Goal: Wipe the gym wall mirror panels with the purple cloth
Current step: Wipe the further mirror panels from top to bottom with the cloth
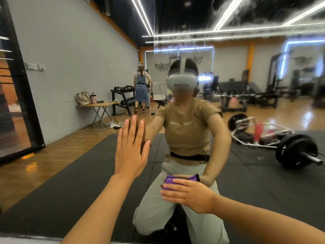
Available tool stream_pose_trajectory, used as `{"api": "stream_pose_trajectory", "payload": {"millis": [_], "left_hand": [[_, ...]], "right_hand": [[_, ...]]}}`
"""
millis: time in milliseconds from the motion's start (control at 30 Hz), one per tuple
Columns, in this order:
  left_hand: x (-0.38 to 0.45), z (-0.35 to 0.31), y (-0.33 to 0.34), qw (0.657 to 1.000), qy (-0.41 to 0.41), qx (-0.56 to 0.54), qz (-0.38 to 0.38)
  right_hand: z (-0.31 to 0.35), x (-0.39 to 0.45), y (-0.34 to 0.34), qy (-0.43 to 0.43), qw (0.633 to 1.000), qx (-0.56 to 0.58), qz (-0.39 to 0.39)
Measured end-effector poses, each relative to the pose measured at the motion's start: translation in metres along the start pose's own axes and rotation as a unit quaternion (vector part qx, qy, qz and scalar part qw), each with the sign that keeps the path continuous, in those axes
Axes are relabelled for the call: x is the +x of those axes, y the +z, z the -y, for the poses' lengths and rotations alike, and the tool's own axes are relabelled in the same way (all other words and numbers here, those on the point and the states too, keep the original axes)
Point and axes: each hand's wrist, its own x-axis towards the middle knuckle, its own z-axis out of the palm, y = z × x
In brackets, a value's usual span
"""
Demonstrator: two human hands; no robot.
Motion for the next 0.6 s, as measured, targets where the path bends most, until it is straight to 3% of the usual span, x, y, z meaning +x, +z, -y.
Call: {"api": "stream_pose_trajectory", "payload": {"millis": [200,400,500,600], "left_hand": [[-0.001,-0.001,0.000,1.000,-0.004,0.001,0.000],[-0.001,-0.005,0.004,1.000,-0.021,-0.021,-0.003],[-0.002,-0.008,0.004,0.999,-0.032,-0.029,0.004],[-0.005,-0.010,0.007,0.999,-0.031,-0.030,0.004]], "right_hand": [[-0.074,0.002,-0.031,0.115,0.987,0.037,-0.108],[-0.182,0.000,-0.067,0.315,0.929,0.063,-0.182],[-0.175,0.004,-0.066,0.360,0.906,0.073,-0.211],[-0.133,0.004,-0.051,0.325,0.919,0.076,-0.210]]}}
